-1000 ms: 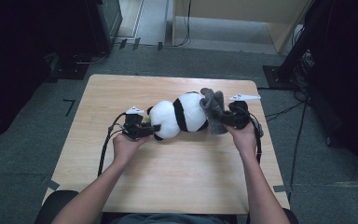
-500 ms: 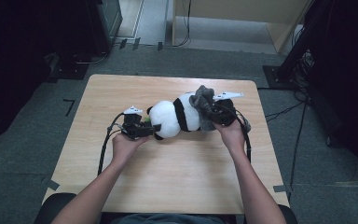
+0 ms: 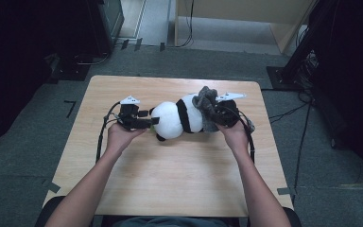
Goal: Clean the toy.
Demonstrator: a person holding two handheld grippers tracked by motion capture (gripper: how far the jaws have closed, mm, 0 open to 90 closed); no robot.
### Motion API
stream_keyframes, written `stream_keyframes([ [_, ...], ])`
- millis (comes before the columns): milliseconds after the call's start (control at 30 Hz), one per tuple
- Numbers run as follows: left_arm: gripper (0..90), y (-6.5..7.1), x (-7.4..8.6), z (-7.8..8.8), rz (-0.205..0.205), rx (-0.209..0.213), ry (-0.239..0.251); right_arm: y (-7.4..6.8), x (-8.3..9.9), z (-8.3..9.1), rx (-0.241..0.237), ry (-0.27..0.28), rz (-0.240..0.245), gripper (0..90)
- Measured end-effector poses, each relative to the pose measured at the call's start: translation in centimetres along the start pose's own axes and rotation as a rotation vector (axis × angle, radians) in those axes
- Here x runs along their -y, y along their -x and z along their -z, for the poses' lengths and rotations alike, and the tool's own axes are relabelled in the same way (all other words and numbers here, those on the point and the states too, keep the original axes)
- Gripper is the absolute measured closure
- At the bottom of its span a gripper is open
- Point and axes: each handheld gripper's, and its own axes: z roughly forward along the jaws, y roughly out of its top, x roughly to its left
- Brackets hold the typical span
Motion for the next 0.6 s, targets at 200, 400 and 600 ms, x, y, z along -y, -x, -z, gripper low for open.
stream_keyframes([
  [200,31.3,-1.4,-1.0,-1.1,-0.052,0.041,0.003,0.0,0.2,-0.1,-0.001,0.001,0.008,79.3],
  [400,25.6,-2.7,-0.2,-2.4,-0.057,0.100,0.015,-0.2,0.3,-0.1,-0.007,0.002,0.016,79.4],
  [600,12.8,-3.2,0.4,-3.4,-0.049,0.126,-0.003,-0.3,0.4,-0.1,-0.024,-0.003,0.037,79.5],
])
